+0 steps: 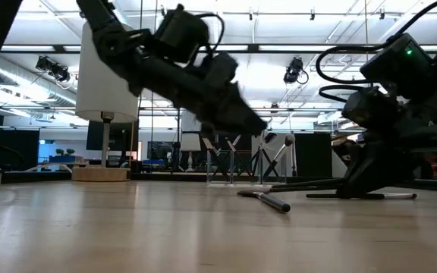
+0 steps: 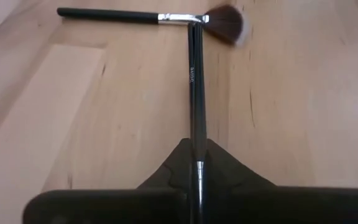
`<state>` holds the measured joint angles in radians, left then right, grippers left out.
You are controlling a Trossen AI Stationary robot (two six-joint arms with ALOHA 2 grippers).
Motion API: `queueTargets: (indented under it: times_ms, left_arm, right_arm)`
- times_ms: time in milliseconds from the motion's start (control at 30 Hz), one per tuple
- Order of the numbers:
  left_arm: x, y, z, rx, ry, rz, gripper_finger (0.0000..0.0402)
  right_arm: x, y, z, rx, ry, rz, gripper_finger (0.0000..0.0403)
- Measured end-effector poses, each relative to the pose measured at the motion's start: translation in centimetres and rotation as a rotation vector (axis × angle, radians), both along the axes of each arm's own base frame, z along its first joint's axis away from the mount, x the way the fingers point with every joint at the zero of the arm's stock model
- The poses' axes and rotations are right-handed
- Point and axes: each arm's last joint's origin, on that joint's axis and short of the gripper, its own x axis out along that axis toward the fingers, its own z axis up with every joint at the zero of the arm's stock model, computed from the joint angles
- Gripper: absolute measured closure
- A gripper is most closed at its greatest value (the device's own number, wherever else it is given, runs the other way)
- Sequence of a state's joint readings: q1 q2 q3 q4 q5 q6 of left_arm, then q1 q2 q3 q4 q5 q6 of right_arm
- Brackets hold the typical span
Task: Pick & Place Makeup Supplies
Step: Put the makeup brush into the transparent organizer
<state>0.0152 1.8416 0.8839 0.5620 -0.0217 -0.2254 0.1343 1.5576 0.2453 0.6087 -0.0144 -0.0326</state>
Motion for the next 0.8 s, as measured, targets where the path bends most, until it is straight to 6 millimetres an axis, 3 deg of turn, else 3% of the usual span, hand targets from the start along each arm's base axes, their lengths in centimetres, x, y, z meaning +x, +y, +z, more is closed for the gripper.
queueTargets:
  times_ms: [133, 400, 800]
  left_arm:
    - [1.9, -0.4, 0.5, -0.017, 0.016, -0.064, 0.0278]
    - [4.8, -1.0, -1.0, 0.002, 0.215, -0.127, 0.0287]
    - [5.5, -1.3, -0.4, 0.002, 0.233, -0.131, 0.0287]
  right_arm:
    - [0.2, -0.1, -0.5, 0.016, 0.01, -0.016, 0.038]
    - [0.5, 0.0, -0.4, 0.04, -0.027, -0.036, 0.038]
    - [0.5, 0.0, -0.4, 0.045, -0.029, -0.035, 0.038]
